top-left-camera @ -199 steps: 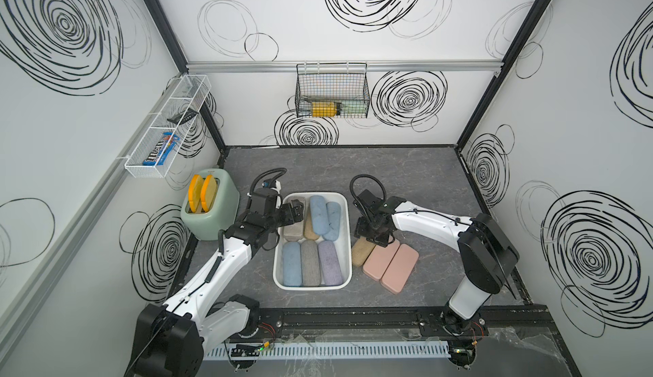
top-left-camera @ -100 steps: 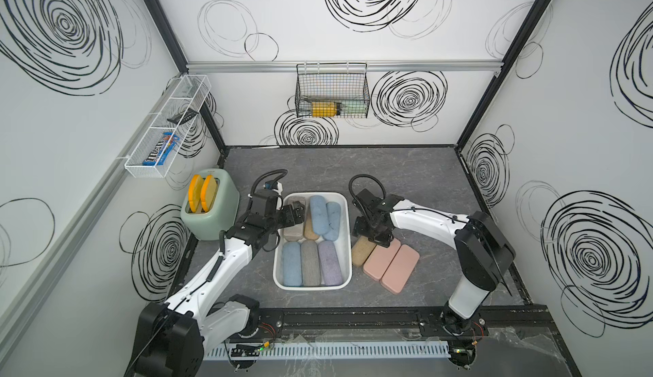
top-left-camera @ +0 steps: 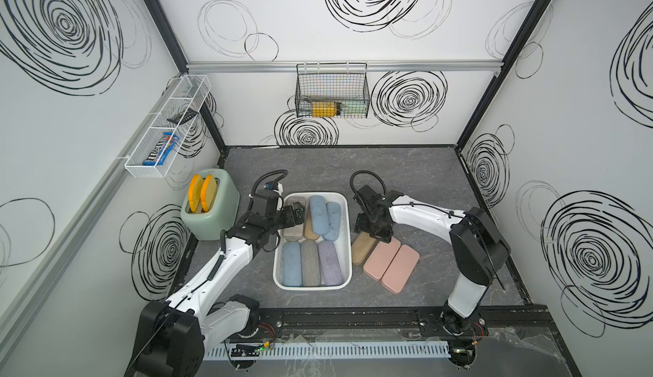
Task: Put the glasses cases into the storage boxes
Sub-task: Pick up the glasses case at the center of the board.
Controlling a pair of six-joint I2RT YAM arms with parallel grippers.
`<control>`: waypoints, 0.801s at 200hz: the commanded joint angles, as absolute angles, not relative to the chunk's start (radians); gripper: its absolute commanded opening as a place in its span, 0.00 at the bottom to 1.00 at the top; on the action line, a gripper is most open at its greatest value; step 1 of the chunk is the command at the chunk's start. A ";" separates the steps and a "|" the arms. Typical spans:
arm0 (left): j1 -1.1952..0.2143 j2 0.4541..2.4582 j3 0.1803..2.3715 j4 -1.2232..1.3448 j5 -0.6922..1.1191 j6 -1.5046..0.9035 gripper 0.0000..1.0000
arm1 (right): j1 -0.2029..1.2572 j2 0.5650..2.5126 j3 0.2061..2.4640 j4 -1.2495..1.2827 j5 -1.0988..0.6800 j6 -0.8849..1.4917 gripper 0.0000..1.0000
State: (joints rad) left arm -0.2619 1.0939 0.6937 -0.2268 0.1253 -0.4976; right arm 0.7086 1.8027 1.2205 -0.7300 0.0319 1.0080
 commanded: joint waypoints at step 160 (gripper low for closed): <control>-0.222 1.083 0.685 -0.190 0.132 -0.511 0.95 | 0.762 1.970 1.325 -0.821 0.111 0.954 0.61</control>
